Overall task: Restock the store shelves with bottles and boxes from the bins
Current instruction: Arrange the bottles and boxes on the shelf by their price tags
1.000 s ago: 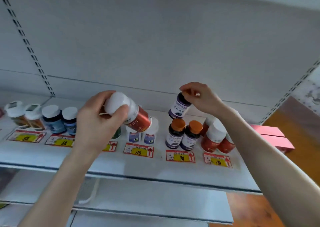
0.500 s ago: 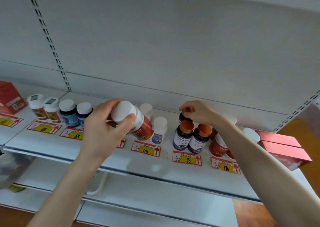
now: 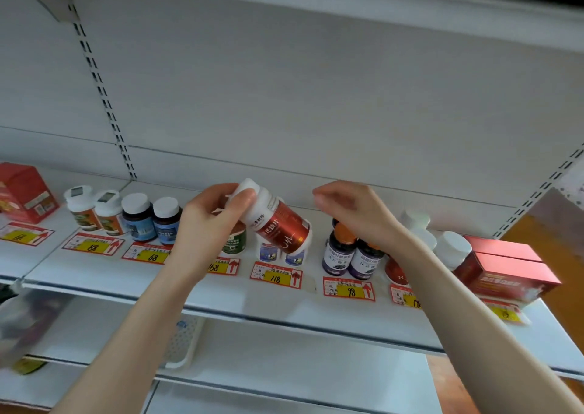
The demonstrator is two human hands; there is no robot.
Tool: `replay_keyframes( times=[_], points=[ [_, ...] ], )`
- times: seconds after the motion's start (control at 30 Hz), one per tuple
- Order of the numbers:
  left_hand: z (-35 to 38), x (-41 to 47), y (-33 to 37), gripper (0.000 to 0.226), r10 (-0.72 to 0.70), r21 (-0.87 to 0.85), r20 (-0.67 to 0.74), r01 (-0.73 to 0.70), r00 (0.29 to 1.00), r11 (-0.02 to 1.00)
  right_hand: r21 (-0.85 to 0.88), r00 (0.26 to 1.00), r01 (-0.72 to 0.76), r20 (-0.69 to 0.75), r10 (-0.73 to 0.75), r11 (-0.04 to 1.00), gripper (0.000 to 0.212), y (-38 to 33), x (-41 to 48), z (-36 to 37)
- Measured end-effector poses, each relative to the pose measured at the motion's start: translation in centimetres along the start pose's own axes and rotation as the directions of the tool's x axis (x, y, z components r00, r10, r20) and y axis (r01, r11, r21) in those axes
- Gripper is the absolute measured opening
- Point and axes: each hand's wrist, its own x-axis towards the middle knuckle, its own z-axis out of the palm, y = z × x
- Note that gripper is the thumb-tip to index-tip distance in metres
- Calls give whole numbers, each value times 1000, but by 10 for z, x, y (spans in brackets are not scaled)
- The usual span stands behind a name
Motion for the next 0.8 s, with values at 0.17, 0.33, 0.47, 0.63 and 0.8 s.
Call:
replay_keyframes(
  times=[0.17, 0.33, 0.47, 0.63, 0.8],
  points=[
    [1, 2, 7, 21, 12, 7, 12, -12, 1000, 1000, 38, 984, -48, 172, 41, 998, 48, -9, -26, 28],
    [-1, 0, 10, 30, -25, -56, 40, 27, 999, 998, 118, 997, -43, 63, 36, 992, 45, -15, -43, 41],
    [-2, -10, 9, 40, -33, -117, 167, 53, 985, 992, 274, 993, -106, 83, 87, 956, 33, -16, -54, 48],
    [7, -18, 4, 64, -14, -42, 311, 28, 950, 999, 364, 979, -184, 146, 139, 913, 25, -12, -66, 50],
    [26, -23, 1, 67, 58, -5, 403, -61, 914, 998, 182, 988, -155, 24, 153, 971, 33, -11, -70, 17]
  ],
)
